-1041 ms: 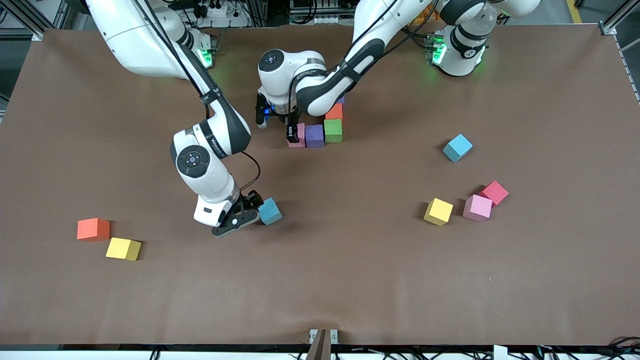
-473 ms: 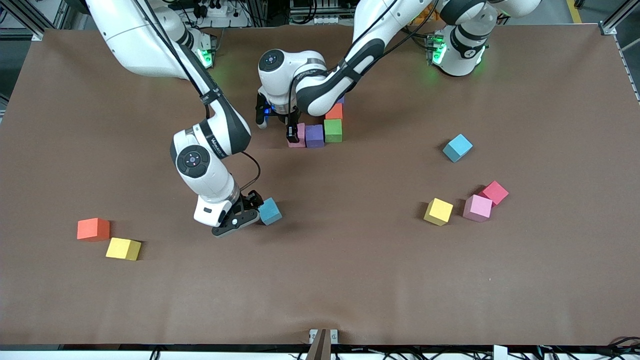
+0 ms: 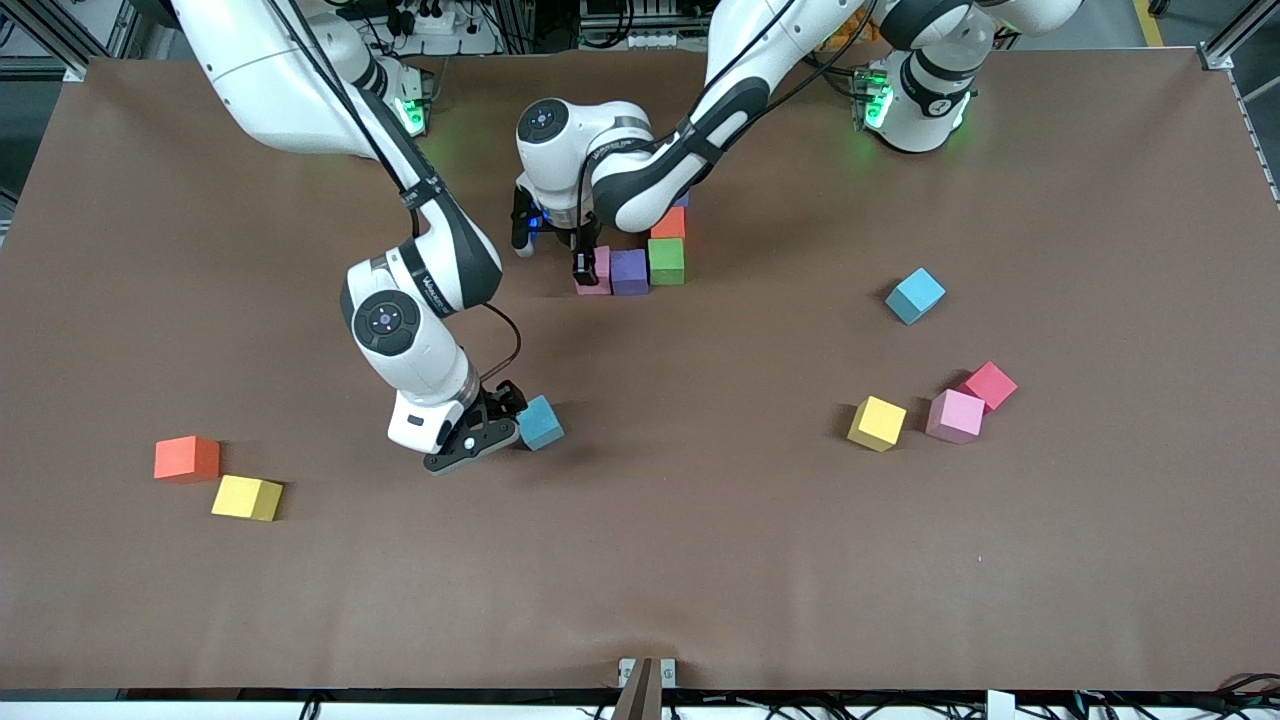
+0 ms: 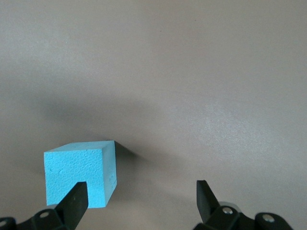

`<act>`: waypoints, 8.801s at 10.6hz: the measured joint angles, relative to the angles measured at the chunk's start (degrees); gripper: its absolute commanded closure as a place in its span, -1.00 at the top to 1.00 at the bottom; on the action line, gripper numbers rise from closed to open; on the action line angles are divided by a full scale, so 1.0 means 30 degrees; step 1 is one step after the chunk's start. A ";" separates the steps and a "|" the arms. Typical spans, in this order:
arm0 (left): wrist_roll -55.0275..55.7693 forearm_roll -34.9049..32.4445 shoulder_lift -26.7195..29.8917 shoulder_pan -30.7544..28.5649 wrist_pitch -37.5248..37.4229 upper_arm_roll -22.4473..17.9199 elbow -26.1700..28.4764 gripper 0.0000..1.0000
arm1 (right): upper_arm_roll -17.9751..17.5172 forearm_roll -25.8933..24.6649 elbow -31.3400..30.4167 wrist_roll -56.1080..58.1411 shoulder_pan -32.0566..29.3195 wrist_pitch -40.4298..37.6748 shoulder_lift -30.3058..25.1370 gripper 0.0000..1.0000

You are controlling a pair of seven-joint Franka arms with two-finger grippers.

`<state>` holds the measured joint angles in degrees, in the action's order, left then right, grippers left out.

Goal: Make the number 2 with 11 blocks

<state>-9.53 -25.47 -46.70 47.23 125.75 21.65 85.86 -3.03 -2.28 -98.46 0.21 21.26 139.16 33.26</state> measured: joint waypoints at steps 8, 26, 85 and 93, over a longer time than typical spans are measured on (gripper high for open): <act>0.0000 0.0000 0.0008 0.0001 0.0010 -0.0006 0.0003 0.13 | 0.0068 0.0004 0.0182 -0.0003 -0.0003 0.0061 0.0002 1.00; 0.0001 0.0001 0.0015 -0.0006 0.0025 -0.0008 0.0016 0.13 | 0.1640 0.0004 0.1560 -0.0226 -0.2773 -0.0632 0.0611 1.00; 0.0439 -0.0002 -0.0557 0.0006 0.0486 -0.0355 0.0024 1.00 | 0.1590 0.0001 0.1561 -0.0226 -0.2688 -0.1014 0.1081 1.00; 0.1140 0.0026 0.0898 -0.0012 -0.2407 0.0577 -0.0004 1.00 | 0.1588 0.0001 0.1561 -0.0226 -0.2687 -0.1013 0.1091 1.00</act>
<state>-6.11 -25.39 -44.00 47.20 118.53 23.39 85.85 1.73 -2.28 -93.78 -0.47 13.20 136.12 36.53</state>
